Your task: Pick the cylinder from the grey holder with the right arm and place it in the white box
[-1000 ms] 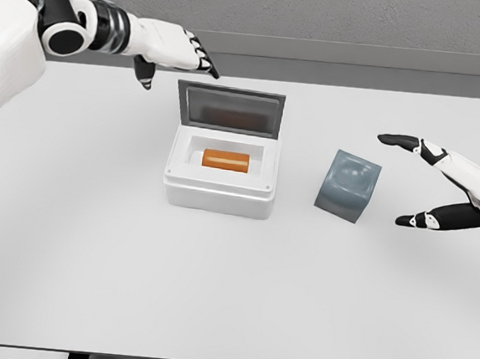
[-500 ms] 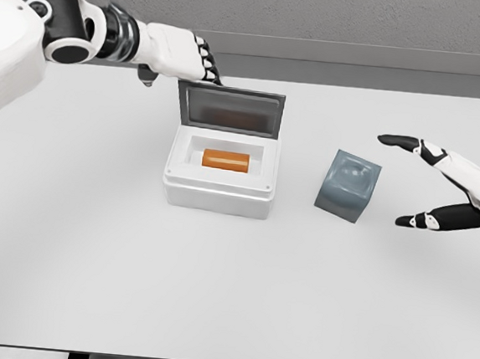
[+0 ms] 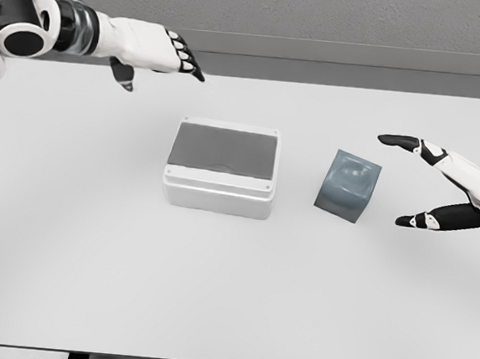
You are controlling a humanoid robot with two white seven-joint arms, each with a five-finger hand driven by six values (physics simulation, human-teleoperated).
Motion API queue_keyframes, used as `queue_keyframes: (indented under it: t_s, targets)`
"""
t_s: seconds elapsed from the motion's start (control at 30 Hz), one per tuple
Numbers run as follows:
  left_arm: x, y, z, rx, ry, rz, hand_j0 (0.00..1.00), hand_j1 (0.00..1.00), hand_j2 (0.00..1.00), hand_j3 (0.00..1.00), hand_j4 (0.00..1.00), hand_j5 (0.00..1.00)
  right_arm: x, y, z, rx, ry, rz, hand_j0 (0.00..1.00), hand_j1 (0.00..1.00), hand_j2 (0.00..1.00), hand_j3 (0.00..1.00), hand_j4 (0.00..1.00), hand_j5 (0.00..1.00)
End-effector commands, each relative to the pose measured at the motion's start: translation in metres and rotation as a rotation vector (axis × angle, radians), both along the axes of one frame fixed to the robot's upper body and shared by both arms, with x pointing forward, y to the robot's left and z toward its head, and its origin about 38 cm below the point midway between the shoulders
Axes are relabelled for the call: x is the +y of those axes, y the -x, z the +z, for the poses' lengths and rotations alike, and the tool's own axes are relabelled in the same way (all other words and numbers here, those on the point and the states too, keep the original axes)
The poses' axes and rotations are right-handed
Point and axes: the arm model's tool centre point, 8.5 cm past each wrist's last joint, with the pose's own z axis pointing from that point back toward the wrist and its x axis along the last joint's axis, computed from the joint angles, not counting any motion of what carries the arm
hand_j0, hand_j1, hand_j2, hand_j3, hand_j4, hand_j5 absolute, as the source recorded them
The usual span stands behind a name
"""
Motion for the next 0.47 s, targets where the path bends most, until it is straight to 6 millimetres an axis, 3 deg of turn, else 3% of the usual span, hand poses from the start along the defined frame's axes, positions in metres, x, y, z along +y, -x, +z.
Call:
queue_keyframes:
  t_s: [0.0, 0.13, 0.17, 0.27, 0.43]
  targets:
    - [0.029, -0.006, -0.002, 0.05, 0.07, 0.082, 1.0, 1.0, 1.0, 1.0, 1.0, 1.0, 0.0, 0.0, 0.001, 0.003, -0.008, -0.001, 1.0, 1.0, 1.0, 1.0, 1.0, 1.0]
    - [0.051, 0.007, -0.034, 0.126, 0.09, 0.119, 1.0, 1.0, 1.0, 1.0, 1.0, 1.0, 0.0, 0.0, 0.001, 0.003, -0.008, -0.001, 1.0, 1.0, 1.0, 1.0, 1.0, 1.0]
    - [0.064, 0.009, -0.035, 0.129, 0.087, 0.14, 1.0, 1.0, 1.0, 1.0, 1.0, 1.0, 0.0, 0.0, 0.001, 0.003, -0.008, -0.001, 1.0, 1.0, 1.0, 1.0, 1.0, 1.0]
    - [0.076, 0.019, -0.04, 0.144, 0.089, 0.146, 1.0, 1.0, 1.0, 1.0, 1.0, 1.0, 0.0, 0.0, 0.001, 0.003, -0.008, -0.001, 1.0, 1.0, 1.0, 1.0, 1.0, 1.0]
    - [0.085, 0.019, -0.034, 0.131, 0.1, 0.164, 1.0, 1.0, 1.0, 1.0, 1.0, 1.0, -0.001, 0.0, 0.001, 0.001, -0.006, -0.002, 1.0, 1.0, 1.0, 1.0, 1.0, 1.0]
